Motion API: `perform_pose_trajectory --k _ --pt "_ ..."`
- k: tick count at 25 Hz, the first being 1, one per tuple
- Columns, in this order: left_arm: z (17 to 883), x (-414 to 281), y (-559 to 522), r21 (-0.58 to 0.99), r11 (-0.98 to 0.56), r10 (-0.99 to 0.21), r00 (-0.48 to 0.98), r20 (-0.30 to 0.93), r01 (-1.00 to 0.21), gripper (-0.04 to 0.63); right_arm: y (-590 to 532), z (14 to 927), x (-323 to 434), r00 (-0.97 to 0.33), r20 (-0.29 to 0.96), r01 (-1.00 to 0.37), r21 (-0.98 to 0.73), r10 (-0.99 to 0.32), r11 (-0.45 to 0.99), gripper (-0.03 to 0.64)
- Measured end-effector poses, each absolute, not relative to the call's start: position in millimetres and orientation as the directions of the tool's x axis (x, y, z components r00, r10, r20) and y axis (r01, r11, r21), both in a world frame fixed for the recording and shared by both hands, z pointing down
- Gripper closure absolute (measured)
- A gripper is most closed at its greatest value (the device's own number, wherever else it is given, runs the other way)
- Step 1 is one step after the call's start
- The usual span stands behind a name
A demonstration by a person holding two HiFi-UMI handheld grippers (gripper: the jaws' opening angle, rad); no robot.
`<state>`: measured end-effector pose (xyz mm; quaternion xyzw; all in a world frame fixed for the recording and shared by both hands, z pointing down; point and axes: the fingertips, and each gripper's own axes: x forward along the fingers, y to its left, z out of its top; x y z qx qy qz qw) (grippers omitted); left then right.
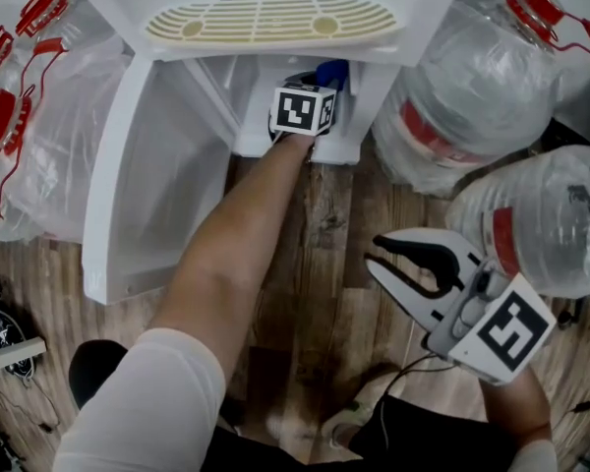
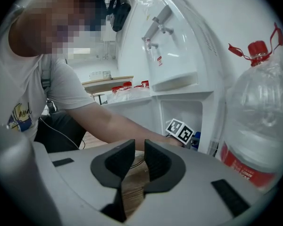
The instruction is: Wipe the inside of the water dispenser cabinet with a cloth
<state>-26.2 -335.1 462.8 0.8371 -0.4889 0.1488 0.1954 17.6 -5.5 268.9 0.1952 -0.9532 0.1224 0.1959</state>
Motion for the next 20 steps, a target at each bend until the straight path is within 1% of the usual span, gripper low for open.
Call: perform_pose_trajectory --k 6,14,17,20 --pt "471.4 -15.0 -313.4 0.24 -0.475 -0.727 0.531 0.436 -0.847 0.486 -8.7 269.5 14.8 -0.848 0.417 -0.425 -0.168 -0.326 0.89 0.557" --pt "463.2 -13.3 -266.1 0.309 -0.509 -0.708 0.595 0.381 -0.804 0.488 -12.7 266.7 1.2 -0.857 0.401 -0.411 -0.156 -0.323 0.898 0.565" --pt "452.0 -14.5 -254.3 0.333 -0.505 -0.716 0.602 0.353 -0.796 0.488 -13.4 266.1 -2.8 -0.855 0.405 -0.412 -0.152 -0.323 0.898 0.565" --pt "434.6 -23.1 -253.3 0.345 -0.476 -0.748 0.579 0.324 -0.809 0.488 -15.9 264.7 -5.4 -0.856 0.399 -0.413 -0.148 -0.328 0.898 0.567"
